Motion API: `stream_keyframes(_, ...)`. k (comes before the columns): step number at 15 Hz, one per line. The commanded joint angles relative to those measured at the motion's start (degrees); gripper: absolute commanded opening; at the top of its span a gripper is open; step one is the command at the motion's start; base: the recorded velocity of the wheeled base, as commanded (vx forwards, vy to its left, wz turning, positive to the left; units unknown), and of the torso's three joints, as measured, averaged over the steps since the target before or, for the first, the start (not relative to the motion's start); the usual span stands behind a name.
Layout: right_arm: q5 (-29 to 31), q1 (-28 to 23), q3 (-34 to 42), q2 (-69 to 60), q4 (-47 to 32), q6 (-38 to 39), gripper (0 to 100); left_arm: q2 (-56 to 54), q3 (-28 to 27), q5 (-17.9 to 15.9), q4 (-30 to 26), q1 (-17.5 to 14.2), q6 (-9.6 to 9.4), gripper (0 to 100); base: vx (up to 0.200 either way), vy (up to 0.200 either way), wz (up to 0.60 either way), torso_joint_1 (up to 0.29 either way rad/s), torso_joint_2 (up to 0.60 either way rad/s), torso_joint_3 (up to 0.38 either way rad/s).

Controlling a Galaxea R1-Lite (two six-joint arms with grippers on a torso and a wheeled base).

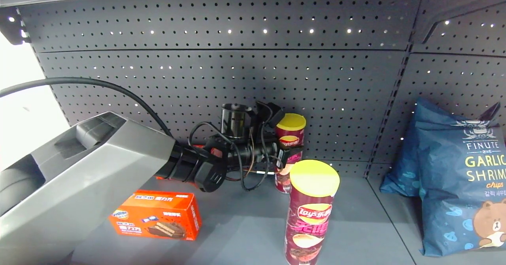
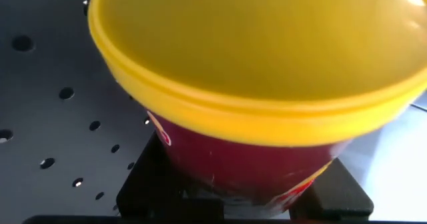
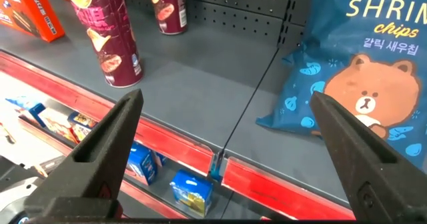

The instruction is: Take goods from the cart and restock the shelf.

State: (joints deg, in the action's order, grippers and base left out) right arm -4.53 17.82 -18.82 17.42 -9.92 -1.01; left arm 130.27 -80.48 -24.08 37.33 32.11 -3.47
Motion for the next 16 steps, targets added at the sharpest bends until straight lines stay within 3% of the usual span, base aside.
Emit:
stream_keyframes(1,0.0,0.0,0.0,0.1,0.0,0.0,100,0.7,-0.3,0.1,0.0,0.0,-0.04,0,0.0,0.0,0.0,0.0,0.0,0.0)
stream_keyframes(4,0.0,0.0,0.5,0.0,0.1,0.0,100,0.7,0.1,0.3,0.0,-0.5,-0.13,0,0.0,0.0,0.0,0.0,0.0,0.0)
stream_keyframes(5,0.0,0.0,0.5,0.0,0.1,0.0,100,0.7,0.1,0.3,0.0,-0.6,-0.13,100,0.0,0.0,0.0,0.0,0.0,0.0)
stream_keyframes(9,-0.1,0.0,0.5,0.0,0.0,0.0,100,0.5,0.9,0.4,0.1,-0.2,-0.13,100,0.0,0.0,0.0,0.0,0.0,0.0)
stream_keyframes(12,-0.1,0.1,0.9,0.0,0.1,0.0,100,-3.1,5.4,0.4,0.3,-0.2,-0.3,100,0.0,0.0,0.0,0.0,0.0,0.0)
stream_keyframes(15,-0.1,0.5,1.6,0.0,0.2,0.0,100,-8.5,12.4,0.3,0.4,-1.7,-4.17,100,0.0,0.0,0.0,0.0,0.0,0.0)
stream_keyframes(16,-0.2,0.6,1.9,0.0,0.2,0.0,100,-10.9,14.5,0.3,0.3,-1.8,-4.17,100,0.0,0.0,0.0,0.0,0.0,0.0)
